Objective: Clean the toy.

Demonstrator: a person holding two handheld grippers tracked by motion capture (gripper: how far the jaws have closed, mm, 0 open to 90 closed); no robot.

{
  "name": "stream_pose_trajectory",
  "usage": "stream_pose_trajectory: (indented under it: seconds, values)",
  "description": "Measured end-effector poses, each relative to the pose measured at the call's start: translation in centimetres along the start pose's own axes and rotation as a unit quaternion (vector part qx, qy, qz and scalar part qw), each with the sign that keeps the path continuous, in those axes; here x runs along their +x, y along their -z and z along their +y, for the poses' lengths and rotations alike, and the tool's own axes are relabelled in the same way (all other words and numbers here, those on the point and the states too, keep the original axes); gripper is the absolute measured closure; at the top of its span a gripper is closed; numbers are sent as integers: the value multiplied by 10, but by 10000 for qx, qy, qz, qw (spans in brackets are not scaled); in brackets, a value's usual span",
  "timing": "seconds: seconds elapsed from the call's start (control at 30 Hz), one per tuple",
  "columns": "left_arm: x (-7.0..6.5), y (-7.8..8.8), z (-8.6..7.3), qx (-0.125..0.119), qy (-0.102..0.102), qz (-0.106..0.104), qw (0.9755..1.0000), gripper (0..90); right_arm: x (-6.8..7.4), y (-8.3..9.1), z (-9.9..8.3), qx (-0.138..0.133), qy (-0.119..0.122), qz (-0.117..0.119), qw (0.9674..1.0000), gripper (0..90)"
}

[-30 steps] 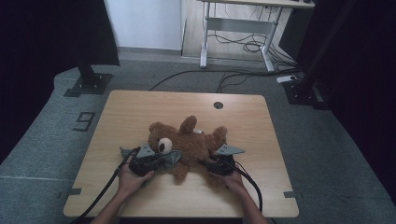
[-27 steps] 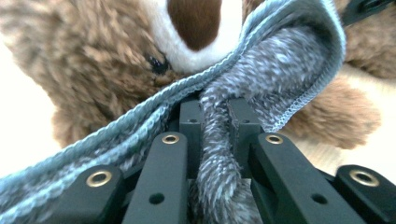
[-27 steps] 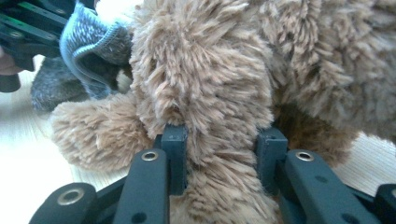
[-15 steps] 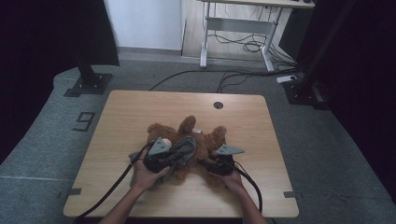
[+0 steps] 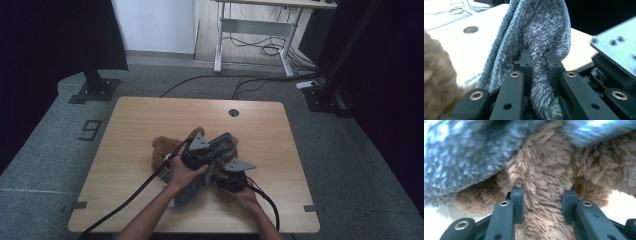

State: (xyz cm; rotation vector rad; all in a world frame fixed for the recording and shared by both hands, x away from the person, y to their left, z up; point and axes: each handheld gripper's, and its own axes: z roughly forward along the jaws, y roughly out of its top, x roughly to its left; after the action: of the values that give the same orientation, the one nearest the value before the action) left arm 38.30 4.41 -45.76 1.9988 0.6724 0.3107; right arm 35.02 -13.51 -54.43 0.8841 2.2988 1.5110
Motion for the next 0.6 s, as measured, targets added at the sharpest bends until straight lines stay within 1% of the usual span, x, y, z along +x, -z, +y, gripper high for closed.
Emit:
stream_pose_trajectory:
  seconds: [0.17,0.27,0.43,0.6]
  values:
    - [1,-7,0,79,23,11,10000,789,1,0,0,14,66,-32,10000,643]
    - [1,-6,0,127,-36,88,9999,790,2,0,0,18,95,-52,9999,643]
    - [2,-3,0,177,-121,214,9995,790,2,0,-1,15,91,-54,9999,643]
    - [8,6,-1,150,-74,315,9994,790,2,1,-2,7,78,-71,9999,643]
